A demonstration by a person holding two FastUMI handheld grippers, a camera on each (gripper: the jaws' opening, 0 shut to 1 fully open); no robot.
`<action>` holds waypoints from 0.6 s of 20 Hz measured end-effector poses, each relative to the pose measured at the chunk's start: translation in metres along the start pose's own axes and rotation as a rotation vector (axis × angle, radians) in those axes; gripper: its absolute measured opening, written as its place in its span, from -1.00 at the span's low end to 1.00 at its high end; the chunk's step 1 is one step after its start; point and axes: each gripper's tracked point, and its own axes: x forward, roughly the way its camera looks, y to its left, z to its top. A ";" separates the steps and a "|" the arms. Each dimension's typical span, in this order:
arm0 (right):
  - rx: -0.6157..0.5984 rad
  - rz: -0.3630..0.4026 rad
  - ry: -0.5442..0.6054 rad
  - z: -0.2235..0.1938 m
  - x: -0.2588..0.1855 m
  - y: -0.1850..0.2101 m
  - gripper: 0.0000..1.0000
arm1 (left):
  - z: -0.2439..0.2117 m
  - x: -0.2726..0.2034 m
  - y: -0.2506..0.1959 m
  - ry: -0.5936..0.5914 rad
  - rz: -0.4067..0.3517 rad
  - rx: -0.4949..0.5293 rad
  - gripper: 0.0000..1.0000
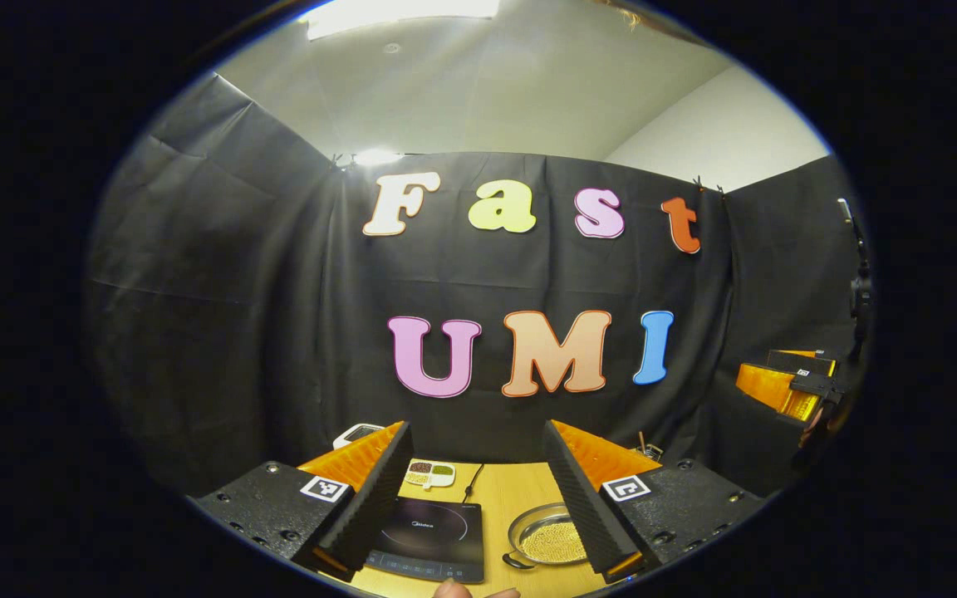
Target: First push the handle of the pot to place it horizontally, then grasp the pot with both hands and set it on the induction cooktop.
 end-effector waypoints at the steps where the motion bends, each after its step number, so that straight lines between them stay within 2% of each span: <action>1: 0.002 0.000 0.004 -0.002 0.001 0.000 0.96 | 0.000 0.000 0.000 0.000 0.001 -0.001 0.84; 10: 0.017 0.005 0.029 -0.010 0.005 0.000 0.96 | -0.004 0.006 -0.002 0.002 0.001 0.003 0.84; 11: 0.019 0.007 0.032 -0.012 0.006 -0.001 0.96 | -0.004 0.007 -0.002 0.002 0.002 0.001 0.90; 12: 0.019 0.016 0.036 -0.013 0.008 0.002 0.96 | -0.006 0.008 -0.003 0.004 0.004 -0.001 0.84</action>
